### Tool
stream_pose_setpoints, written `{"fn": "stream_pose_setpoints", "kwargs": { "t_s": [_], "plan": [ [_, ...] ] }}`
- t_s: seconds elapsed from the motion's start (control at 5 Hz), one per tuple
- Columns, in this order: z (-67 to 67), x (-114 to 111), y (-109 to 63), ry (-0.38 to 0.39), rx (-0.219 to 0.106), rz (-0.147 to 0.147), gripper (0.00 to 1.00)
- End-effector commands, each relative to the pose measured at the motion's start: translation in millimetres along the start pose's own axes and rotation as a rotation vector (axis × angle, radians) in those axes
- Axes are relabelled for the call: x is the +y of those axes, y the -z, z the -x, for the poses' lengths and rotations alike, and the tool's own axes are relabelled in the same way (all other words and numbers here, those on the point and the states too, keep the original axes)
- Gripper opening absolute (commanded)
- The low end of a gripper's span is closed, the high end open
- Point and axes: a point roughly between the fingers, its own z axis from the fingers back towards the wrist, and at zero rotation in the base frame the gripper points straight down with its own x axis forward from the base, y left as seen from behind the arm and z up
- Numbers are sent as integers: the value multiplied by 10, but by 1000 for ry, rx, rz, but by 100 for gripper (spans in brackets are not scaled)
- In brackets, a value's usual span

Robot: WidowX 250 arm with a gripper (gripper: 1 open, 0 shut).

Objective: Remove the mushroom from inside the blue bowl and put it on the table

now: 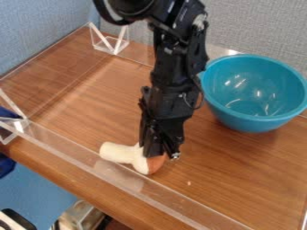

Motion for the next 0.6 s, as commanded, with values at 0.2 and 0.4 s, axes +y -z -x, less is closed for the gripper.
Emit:
{"fn": "stream_pose_setpoints", "kwargs": {
  "t_s": [0.2,0.4],
  "plan": [
    [-24,-28,21,-11,-26,-9,0],
    [-66,-45,11,-49,-25,-4,0]
  ]
}}
